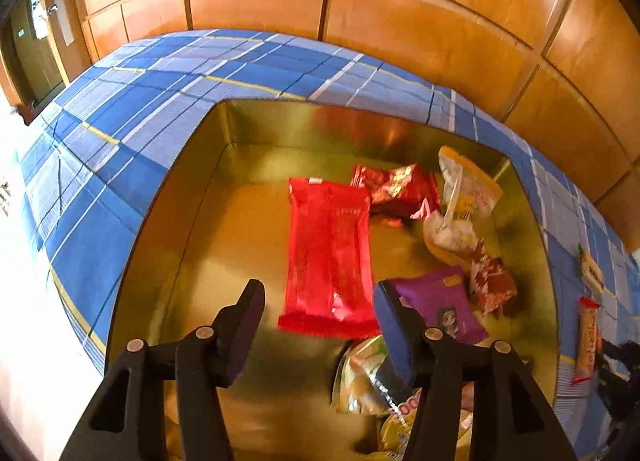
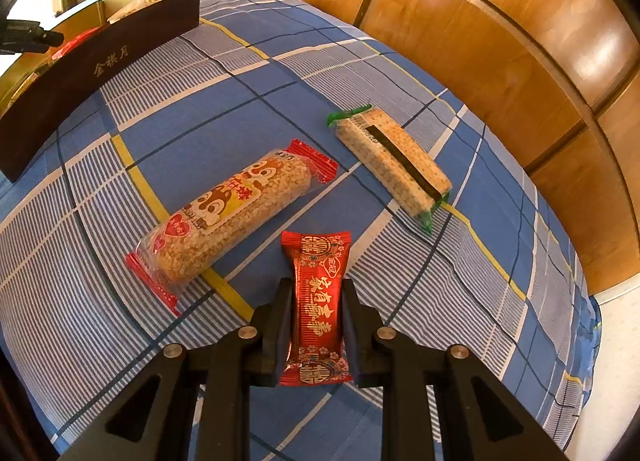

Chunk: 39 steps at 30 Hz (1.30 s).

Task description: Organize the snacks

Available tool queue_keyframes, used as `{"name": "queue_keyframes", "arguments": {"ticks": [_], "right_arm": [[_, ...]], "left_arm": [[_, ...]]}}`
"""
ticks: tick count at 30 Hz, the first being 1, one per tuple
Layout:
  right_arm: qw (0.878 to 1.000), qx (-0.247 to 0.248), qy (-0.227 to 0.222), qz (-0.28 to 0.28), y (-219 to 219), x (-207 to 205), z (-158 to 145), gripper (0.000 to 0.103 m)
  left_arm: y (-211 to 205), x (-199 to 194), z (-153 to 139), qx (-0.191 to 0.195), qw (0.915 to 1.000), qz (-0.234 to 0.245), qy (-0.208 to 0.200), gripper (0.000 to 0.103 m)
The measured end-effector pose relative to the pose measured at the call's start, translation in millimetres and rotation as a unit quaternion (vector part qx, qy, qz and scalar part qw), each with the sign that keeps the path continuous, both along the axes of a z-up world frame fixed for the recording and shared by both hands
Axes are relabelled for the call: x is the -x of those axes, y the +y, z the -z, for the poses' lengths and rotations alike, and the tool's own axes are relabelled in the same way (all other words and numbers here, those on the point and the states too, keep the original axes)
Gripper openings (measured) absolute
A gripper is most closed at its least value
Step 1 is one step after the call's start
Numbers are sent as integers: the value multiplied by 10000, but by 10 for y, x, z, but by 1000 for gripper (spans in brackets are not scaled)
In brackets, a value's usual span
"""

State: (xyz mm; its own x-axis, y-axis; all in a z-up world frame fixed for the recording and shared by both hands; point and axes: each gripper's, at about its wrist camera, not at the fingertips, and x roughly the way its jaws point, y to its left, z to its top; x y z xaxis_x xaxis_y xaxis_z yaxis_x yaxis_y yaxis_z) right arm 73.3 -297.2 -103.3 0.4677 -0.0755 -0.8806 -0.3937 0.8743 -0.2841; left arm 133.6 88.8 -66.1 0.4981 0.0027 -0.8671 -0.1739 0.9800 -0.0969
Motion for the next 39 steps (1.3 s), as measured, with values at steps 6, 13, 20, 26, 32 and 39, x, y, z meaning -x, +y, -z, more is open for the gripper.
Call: {"name": "queue_keyframes", "arguments": {"ticks": [6, 13, 20, 26, 32, 39], "right_arm": [[10000, 1, -2, 3, 1, 7, -6, 22], [9999, -104, 50, 63, -24, -5, 3, 23], [10000, -18, 10, -15, -18, -5, 18, 23], [10000, 1, 2, -25, -3, 7, 15, 23], [10000, 15, -5, -28, 7, 16, 13, 23], [10000, 62, -38, -56, 18, 36, 5, 23]], "left_arm": [[-81, 156, -92, -126, 9995, -69, -280, 53], [-290, 331, -166, -307, 9979, 242, -517, 53], [-406, 416, -142, -310, 9977, 343, -496, 53], [-458, 491, -185, -335, 9972, 382, -553, 53], [-477, 546, -200, -257, 9974, 401, -546, 53], [-393, 629, -211, -154, 9981, 288, -531, 53]]}}
